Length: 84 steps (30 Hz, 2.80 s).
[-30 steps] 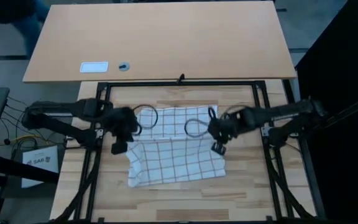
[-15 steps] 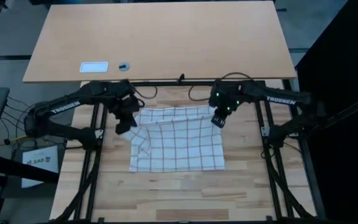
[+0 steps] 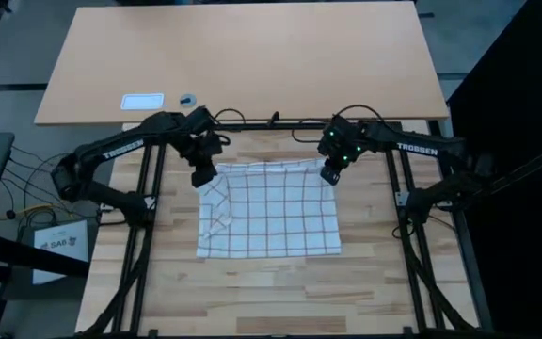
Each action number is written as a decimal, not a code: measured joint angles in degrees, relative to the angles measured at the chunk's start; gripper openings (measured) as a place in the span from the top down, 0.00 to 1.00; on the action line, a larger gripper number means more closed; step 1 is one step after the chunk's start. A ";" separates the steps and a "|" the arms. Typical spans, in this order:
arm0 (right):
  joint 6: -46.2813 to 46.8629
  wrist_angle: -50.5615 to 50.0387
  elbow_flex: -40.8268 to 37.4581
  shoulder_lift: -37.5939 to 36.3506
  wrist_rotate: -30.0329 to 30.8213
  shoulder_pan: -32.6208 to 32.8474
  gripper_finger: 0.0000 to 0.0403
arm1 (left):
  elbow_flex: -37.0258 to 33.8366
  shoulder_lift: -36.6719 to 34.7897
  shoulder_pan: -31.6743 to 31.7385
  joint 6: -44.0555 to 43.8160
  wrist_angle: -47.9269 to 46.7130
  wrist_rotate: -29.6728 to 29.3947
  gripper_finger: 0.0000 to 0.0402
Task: Roll towel
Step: Fold the white checkered towel
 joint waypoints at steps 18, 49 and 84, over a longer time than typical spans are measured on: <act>-3.04 13.13 -3.79 0.34 -0.01 -8.54 1.00 | 0.00 7.01 8.62 5.95 5.71 -2.58 1.00; -9.62 8.54 0.17 8.21 -5.27 -3.22 0.52 | -4.77 6.07 -3.60 -4.07 6.25 -8.81 0.65; -9.95 13.35 -3.39 8.39 -5.21 0.79 0.52 | -24.40 6.27 -15.75 14.83 34.64 -25.42 0.71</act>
